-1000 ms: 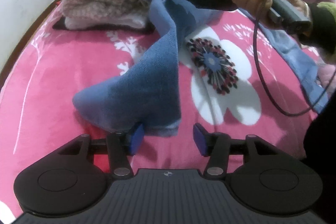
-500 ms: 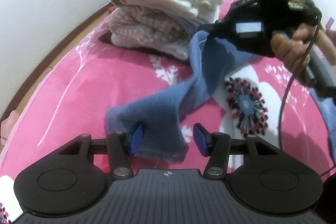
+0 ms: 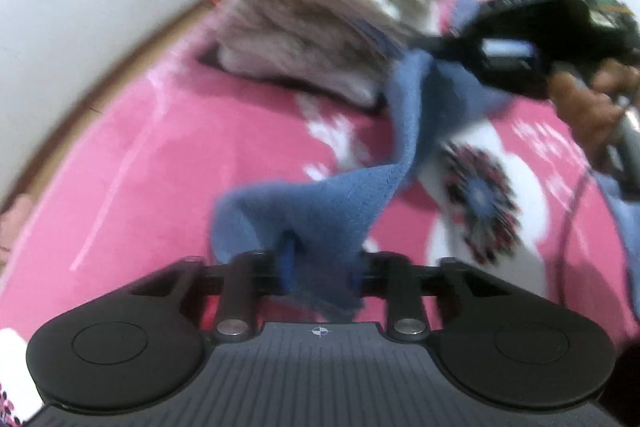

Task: Fold clothes

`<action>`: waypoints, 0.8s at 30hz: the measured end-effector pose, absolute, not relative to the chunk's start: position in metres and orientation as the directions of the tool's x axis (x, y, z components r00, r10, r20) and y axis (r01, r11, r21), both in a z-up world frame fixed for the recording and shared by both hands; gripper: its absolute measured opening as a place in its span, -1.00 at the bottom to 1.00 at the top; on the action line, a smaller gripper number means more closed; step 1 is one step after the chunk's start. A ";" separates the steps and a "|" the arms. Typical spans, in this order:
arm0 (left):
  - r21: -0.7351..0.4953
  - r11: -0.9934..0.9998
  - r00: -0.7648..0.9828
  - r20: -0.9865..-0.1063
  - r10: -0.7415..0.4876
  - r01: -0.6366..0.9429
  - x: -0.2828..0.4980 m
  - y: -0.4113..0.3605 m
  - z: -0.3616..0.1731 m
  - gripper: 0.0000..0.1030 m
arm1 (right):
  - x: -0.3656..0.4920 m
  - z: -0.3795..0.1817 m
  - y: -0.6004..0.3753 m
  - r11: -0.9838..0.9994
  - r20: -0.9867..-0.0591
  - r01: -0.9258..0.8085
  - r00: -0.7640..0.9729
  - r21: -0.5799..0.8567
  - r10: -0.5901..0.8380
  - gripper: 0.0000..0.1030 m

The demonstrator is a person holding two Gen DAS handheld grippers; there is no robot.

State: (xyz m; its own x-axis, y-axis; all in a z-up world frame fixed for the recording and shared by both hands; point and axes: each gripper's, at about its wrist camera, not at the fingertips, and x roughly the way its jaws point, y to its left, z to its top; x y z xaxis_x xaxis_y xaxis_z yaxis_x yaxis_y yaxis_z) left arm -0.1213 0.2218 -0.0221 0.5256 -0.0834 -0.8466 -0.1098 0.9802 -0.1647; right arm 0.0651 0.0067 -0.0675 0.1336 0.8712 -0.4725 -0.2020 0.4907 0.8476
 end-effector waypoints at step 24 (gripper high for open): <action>-0.699 0.635 0.337 -0.715 -0.612 -0.330 -0.153 0.357 -0.093 -0.81 | 0.064 -0.031 0.010 0.433 -0.507 -0.461 -0.044 0.774 0.861 -0.64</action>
State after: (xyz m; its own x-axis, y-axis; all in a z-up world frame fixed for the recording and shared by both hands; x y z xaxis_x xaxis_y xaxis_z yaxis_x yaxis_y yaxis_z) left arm -0.1535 0.3573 -0.0933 0.3366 -0.6125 -0.7152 -0.3299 0.6347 -0.6988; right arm 0.0641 0.0097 -0.0309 -0.0436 0.8606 -0.5074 -0.4613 0.4331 0.7743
